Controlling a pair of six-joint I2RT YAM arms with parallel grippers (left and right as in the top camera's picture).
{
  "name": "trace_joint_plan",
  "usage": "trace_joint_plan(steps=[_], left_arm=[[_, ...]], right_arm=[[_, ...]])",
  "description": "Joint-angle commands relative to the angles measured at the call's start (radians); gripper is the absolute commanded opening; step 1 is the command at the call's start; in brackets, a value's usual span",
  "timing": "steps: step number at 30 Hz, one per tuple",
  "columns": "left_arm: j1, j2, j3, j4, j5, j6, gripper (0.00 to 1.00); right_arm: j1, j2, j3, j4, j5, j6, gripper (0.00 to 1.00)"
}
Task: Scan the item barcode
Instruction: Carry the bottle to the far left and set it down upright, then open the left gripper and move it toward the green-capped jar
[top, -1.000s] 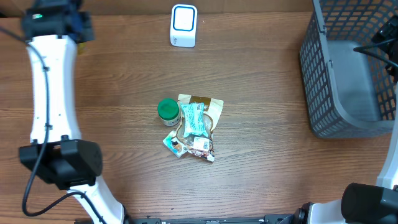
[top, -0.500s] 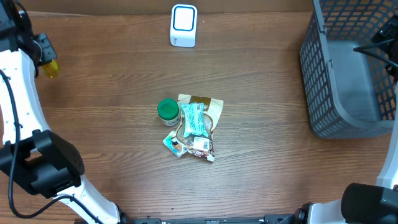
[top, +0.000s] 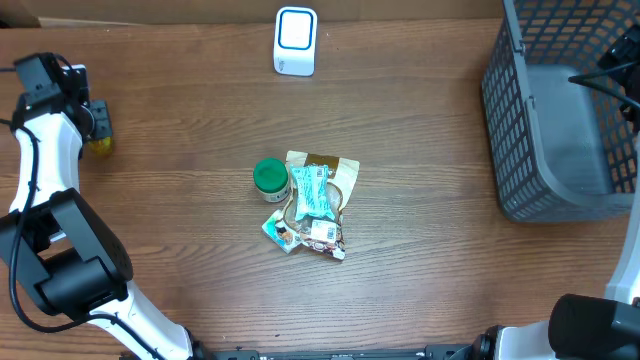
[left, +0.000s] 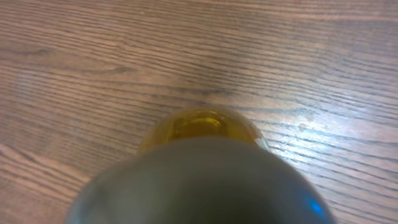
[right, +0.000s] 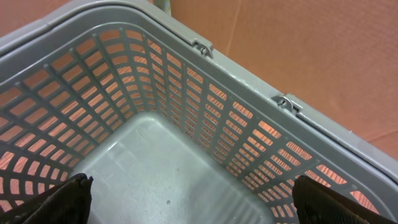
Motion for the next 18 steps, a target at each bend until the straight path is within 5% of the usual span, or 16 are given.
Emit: trace_joint_plan(steps=[1, 4, 12, 18], left_arm=[[0.023, -0.005, -0.037, 0.048, 0.008, 0.055, 0.24], [0.043, -0.003, -0.044, 0.057, 0.047, 0.055, 0.25], [0.061, -0.003, -0.044, 0.05, 0.085, 0.055, 0.75], [0.061, -0.026, -0.026, 0.046, 0.081, 0.035, 0.9]], right_arm=[[0.0, -0.001, 0.005, 0.005, 0.014, -0.004, 1.0], [0.0, -0.001, 0.005, 0.005, 0.014, -0.004, 1.0], [0.0, -0.001, 0.005, 0.005, 0.014, -0.004, 1.0], [0.0, -0.001, 0.005, 0.005, 0.014, -0.004, 1.0]])
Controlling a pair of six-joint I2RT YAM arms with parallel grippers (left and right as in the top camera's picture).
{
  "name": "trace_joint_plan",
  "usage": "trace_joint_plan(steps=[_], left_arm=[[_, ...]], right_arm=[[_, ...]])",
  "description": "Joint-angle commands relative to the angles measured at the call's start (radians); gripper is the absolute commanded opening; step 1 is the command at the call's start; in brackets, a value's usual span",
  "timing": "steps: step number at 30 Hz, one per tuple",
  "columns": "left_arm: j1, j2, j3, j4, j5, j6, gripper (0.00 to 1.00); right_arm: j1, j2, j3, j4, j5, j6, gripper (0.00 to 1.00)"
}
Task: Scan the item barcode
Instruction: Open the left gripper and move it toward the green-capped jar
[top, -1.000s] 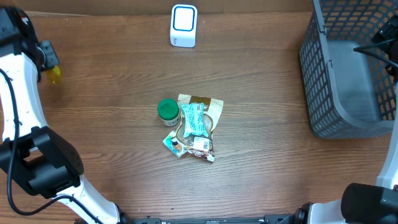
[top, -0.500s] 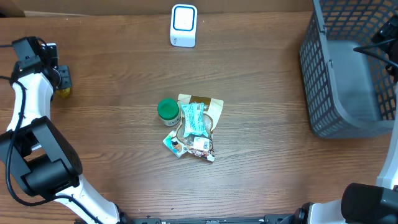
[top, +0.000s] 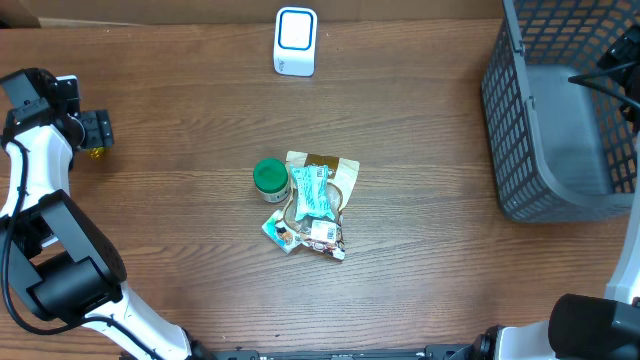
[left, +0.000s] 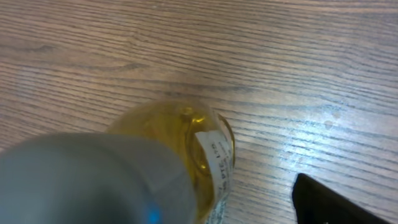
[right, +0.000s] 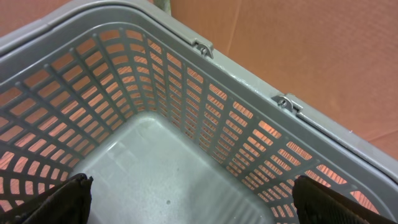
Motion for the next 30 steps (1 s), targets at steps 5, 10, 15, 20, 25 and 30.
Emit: trace_joint_plan(steps=[5, 10, 15, 20, 25, 30], left_arm=[[0.0, -0.107, 0.095, -0.008, 0.016, -0.109, 0.94], [0.0, -0.218, 0.151, -0.011, 0.017, -0.177, 0.99], [-0.008, -0.317, 0.151, -0.071, 0.096, -0.332, 1.0], [-0.059, -0.386, 0.151, -0.2, 0.266, -0.367, 1.0], [-0.175, -0.41, 0.151, -0.326, 0.27, -0.367, 1.0], [-0.324, -0.409, 0.149, -0.436, 0.27, -0.366, 1.0]], right_arm=[[0.0, -0.001, 0.005, 0.005, 0.014, -0.005, 1.0], [0.0, -0.001, 0.005, 0.005, 0.014, -0.005, 1.0], [0.0, -0.001, 0.005, 0.005, 0.014, -0.005, 1.0], [0.0, -0.001, 0.005, 0.005, 0.014, -0.005, 1.0], [0.0, -0.001, 0.005, 0.005, 0.014, -0.005, 1.0], [0.0, -0.001, 0.005, 0.005, 0.014, -0.005, 1.0]])
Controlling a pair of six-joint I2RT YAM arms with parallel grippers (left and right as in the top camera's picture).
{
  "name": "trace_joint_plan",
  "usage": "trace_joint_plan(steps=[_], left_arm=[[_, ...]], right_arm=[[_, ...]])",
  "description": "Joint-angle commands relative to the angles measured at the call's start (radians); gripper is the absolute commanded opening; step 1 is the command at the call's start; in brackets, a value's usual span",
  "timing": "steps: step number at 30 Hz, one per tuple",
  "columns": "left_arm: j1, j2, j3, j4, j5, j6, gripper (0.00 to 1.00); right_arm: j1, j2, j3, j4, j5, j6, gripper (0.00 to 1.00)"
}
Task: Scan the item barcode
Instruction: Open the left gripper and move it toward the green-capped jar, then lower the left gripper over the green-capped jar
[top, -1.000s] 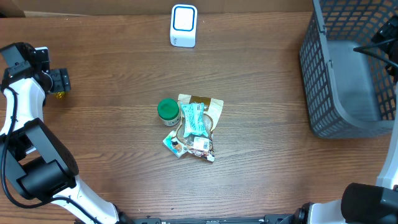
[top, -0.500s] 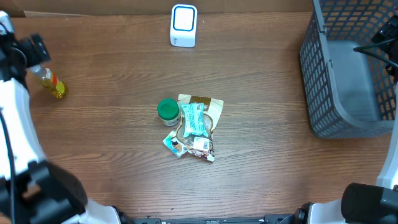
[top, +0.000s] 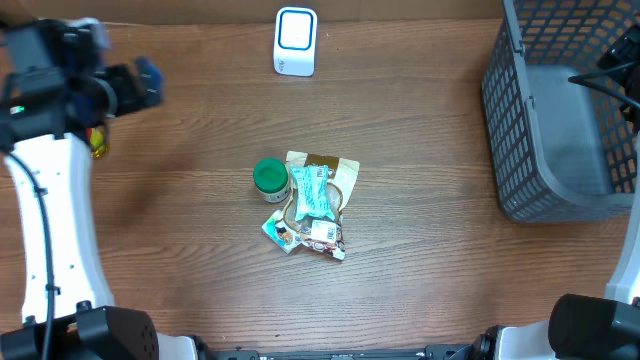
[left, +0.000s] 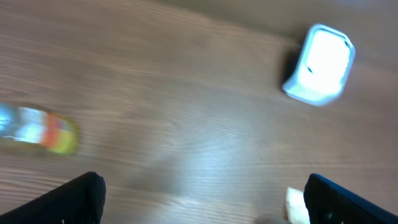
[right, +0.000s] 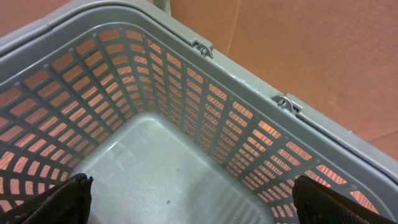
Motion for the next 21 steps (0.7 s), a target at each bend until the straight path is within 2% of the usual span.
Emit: trace_joint_plan(steps=[1, 8, 11, 21], left_arm=[[-0.095, -0.023, 0.003, -0.039, 0.03, -0.017, 1.0], [-0.278, -0.019, 0.002, -0.071, 0.012, -0.017, 1.0], [-0.332, -0.008, 0.002, -0.095, 0.01, -0.017, 1.0], [-0.455, 0.108, 0.001, -0.256, -0.129, -0.047, 1.0]], right_arm=[[0.0, -0.001, 0.005, 0.005, 0.014, -0.004, 1.0], [0.0, -0.001, 0.005, 0.005, 0.014, -0.004, 1.0], [0.0, -0.001, 0.005, 0.005, 0.014, -0.004, 1.0], [0.0, -0.001, 0.005, 0.005, 0.014, -0.004, 1.0]])
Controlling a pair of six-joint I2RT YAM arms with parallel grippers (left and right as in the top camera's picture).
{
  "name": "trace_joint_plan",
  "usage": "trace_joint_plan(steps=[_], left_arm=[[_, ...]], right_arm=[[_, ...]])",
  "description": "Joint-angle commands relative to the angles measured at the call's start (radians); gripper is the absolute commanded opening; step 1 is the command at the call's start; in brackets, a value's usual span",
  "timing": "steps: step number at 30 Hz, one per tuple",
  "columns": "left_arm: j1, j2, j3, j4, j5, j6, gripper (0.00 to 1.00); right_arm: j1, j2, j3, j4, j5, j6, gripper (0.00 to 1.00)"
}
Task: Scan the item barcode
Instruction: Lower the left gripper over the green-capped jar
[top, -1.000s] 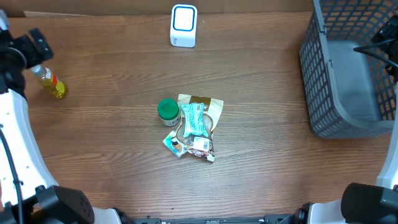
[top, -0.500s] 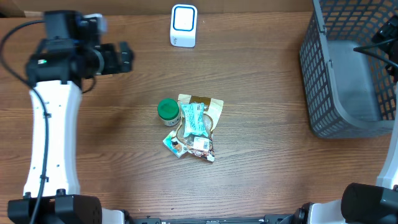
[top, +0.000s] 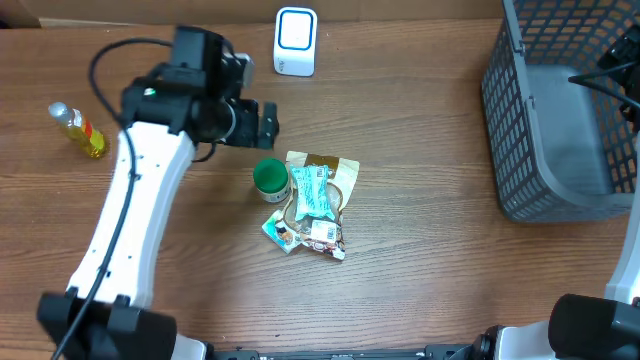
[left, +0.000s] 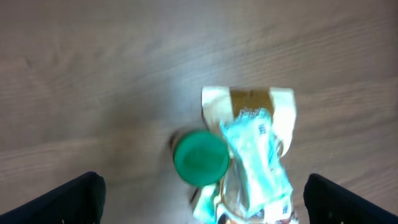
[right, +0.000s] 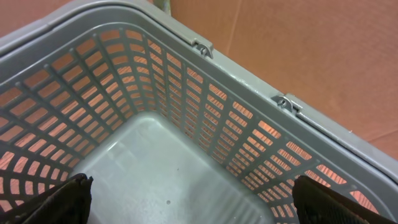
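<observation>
A pile of items lies mid-table: a green-lidded jar (top: 270, 178), a teal packet (top: 312, 192) on a cream and brown pouch (top: 330, 167), and small wrappers (top: 312, 235). The white scanner (top: 295, 41) stands at the far edge. My left gripper (top: 264, 122) hovers open just behind the pile. In its wrist view the green lid (left: 200, 157) and teal packet (left: 256, 155) show between the spread fingertips (left: 79, 199), with nothing held. My right gripper (right: 198, 208) is open inside the grey basket (right: 186, 93), empty.
A small yellow bottle (top: 80, 128) lies on the table at the far left. The grey basket (top: 520, 120) fills the right side, with the right arm (top: 608, 75) reaching into it. My left arm (top: 135, 230) crosses the left half of the table.
My left gripper has moved from the far left, near the yellow bottle, to the middle of the table just behind the pile. The right arm has not moved.
My left gripper was low at the yellow bottle by the left edge. Then it stood open beside the bottle. Then it was higher and apart, the bottle left lying on the table. Now it hangs over the pile.
</observation>
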Motion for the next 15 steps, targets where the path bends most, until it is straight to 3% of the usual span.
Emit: trace_joint_plan(steps=[1, 7, 15], left_arm=[[-0.031, 0.069, 0.001, -0.032, -0.061, -0.013, 1.0], [-0.085, 0.183, 0.001, -0.077, -0.073, -0.014, 1.0], [-0.14, 0.285, 0.001, -0.074, -0.169, -0.159, 0.99]], right_arm=[[0.0, -0.001, 0.005, 0.005, 0.014, -0.003, 1.0], [0.0, -0.001, 0.005, 0.005, 0.014, -0.003, 1.0], [0.0, -0.001, 0.005, 0.005, 0.014, -0.004, 1.0]])
